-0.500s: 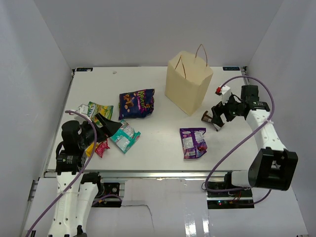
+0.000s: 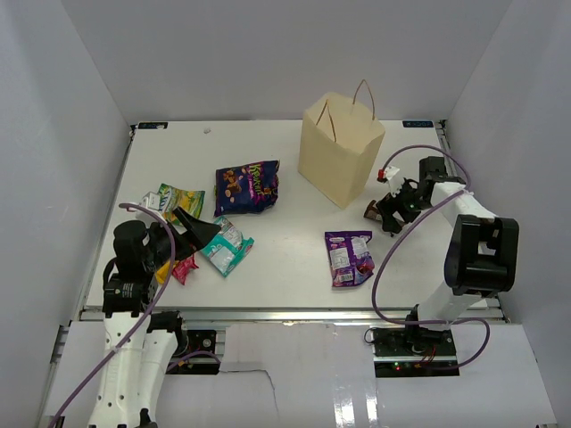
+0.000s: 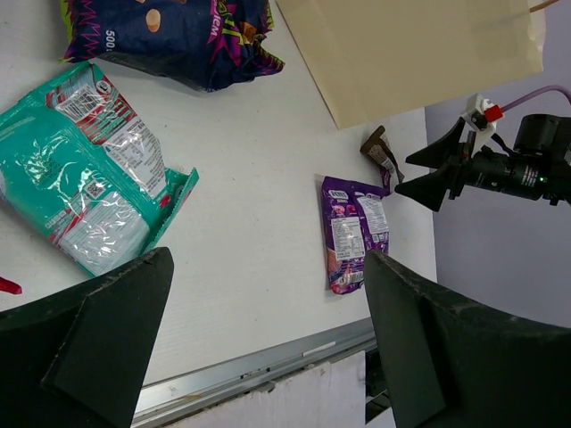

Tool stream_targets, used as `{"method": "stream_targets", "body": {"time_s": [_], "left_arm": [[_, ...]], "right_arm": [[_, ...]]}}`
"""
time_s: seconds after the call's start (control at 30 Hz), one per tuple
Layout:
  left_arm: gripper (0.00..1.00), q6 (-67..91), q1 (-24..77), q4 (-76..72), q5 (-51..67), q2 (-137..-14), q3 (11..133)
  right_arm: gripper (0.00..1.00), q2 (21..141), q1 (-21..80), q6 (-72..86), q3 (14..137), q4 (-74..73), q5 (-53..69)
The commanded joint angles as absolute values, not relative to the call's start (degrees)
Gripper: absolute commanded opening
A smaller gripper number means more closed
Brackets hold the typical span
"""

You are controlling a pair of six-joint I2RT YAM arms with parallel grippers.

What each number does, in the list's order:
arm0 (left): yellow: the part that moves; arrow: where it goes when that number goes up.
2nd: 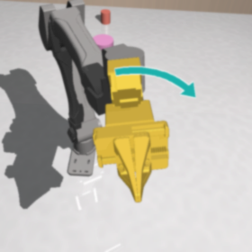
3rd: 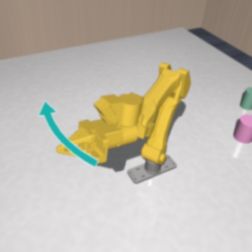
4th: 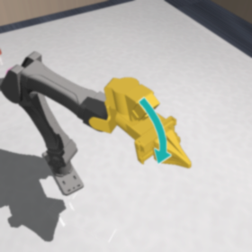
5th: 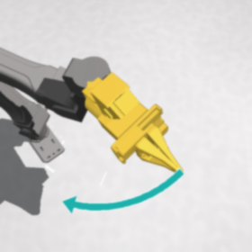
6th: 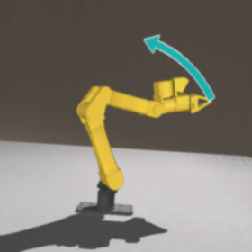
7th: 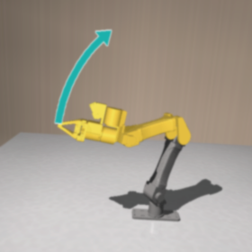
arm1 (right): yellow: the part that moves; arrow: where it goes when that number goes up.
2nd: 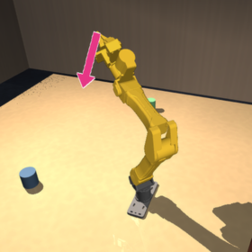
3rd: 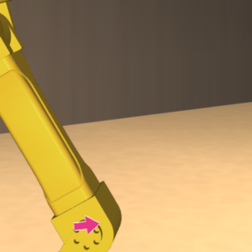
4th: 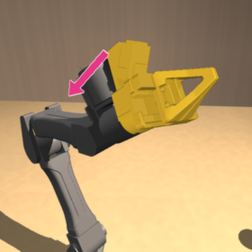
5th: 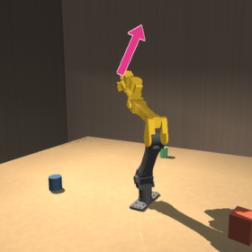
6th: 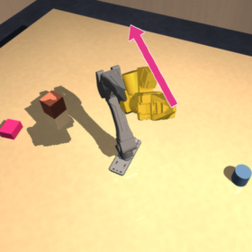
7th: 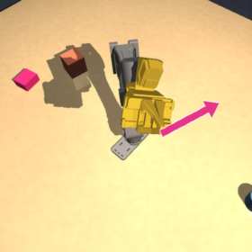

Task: Place the snacks into the paper bag

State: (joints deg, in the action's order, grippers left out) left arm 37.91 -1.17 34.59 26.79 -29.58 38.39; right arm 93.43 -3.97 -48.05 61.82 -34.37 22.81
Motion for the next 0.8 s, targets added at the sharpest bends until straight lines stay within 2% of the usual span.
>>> {"method": "stream_targets", "body": {"time_s": [0.0, 0.23, 0.33, 0.37, 0.47, 0.63, 0.77], "left_arm": [[0.98, 38.58, -1.49, 34.72, 26.46, -28.92, 37.71], [0.98, 39.72, -1.49, 34.63, 26.46, -28.92, 37.18], [0.98, 39.9, -1.49, 34.63, 26.46, -29.0, 37.09], [0.98, 39.99, -1.49, 34.63, 26.46, -28.92, 37.18], [0.98, 40.25, -1.49, 34.63, 26.63, -28.48, 37.18], [0.98, 40.87, -1.49, 34.72, 26.98, -27.07, 36.48], [0.98, 41.04, -1.49, 34.63, 26.98, -27.33, 35.86]], "right_arm": [[0.9, 95.88, -2.99, -48.87, 63.9, -30.77, 20.48], [0.7, 99.14, -2.37, -47.11, 62.41, -25.67, 19.78], [0.54, 99.75, -2.37, -46.85, 61.88, -25.05, 19.86], [0.44, 99.76, -2.37, -46.85, 61.61, -25.05, 19.95], [0.31, 97.83, -2.37, -47.37, 59.69, -25.22, 20.82], [0.26, 88.8, -3.07, -50.0, 56.78, -29.7, 26.0], [0.26, 79.03, -3.52, -54.39, 58.0, -38.57, 37.57]]}}
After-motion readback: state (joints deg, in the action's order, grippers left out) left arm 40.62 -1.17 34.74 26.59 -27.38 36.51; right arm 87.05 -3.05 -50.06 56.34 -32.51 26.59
